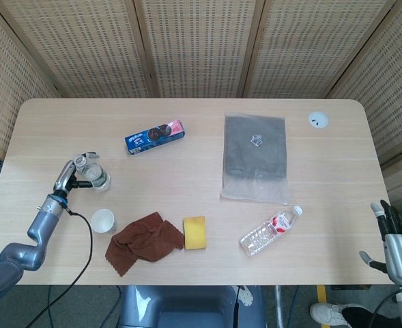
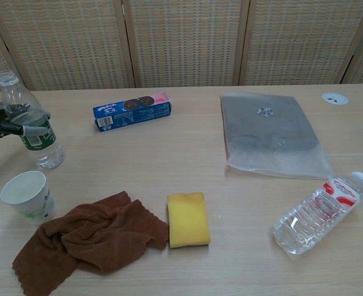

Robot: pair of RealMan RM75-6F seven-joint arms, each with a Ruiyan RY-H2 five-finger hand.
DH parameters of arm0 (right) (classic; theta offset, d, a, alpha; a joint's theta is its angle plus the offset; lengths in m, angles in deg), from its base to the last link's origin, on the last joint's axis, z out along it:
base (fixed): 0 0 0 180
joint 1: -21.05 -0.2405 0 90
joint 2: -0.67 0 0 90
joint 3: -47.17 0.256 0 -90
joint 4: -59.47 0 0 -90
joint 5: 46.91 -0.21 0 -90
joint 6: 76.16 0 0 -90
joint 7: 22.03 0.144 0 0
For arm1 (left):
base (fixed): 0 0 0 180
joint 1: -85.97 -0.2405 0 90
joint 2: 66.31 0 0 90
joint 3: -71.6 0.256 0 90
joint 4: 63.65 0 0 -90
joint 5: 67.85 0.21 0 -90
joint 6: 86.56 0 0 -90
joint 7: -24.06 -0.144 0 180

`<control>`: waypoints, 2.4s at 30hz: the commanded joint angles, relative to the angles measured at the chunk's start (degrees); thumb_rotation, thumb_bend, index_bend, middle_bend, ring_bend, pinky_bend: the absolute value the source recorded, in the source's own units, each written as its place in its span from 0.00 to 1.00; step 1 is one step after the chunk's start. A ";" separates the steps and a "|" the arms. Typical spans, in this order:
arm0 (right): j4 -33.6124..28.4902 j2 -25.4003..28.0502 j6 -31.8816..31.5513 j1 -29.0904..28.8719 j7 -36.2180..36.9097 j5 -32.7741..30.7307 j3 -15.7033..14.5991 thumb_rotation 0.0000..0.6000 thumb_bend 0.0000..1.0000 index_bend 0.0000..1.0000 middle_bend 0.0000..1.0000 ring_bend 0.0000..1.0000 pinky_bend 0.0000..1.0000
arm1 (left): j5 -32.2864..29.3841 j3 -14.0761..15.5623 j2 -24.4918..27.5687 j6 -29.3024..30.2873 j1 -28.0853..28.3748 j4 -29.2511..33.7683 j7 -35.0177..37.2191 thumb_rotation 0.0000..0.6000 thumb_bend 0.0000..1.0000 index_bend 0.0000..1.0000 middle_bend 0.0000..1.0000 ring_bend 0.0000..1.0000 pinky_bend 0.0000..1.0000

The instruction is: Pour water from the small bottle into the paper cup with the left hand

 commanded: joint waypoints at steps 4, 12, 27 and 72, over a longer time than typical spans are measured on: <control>-0.05 -0.02 0.09 -0.07 -0.07 0.08 -0.10 1.00 0.00 0.01 0.00 0.00 0.00 | 0.03 -0.26 0.11 0.57 -0.15 0.09 0.93 1.00 0.37 0.52 0.38 0.20 0.21; -0.19 -0.02 -0.02 -0.06 -0.12 0.35 -0.31 1.00 0.00 0.01 0.00 0.00 0.00 | 1.80 0.06 3.92 3.87 -0.63 3.21 2.36 1.00 0.39 0.53 0.40 0.24 0.30; -0.96 0.12 -1.20 0.31 -0.56 2.02 -0.96 1.00 0.00 0.02 0.00 0.00 0.00 | 8.71 7.65 16.87 9.04 -3.70 9.86 -11.49 1.00 0.41 0.54 0.41 0.24 0.30; -1.87 1.29 -3.47 1.33 1.62 4.80 -1.80 1.00 0.00 0.01 0.00 0.00 0.00 | 9.95 12.44 17.75 13.19 -6.66 19.46 -64.46 1.00 0.44 0.56 0.42 0.24 0.30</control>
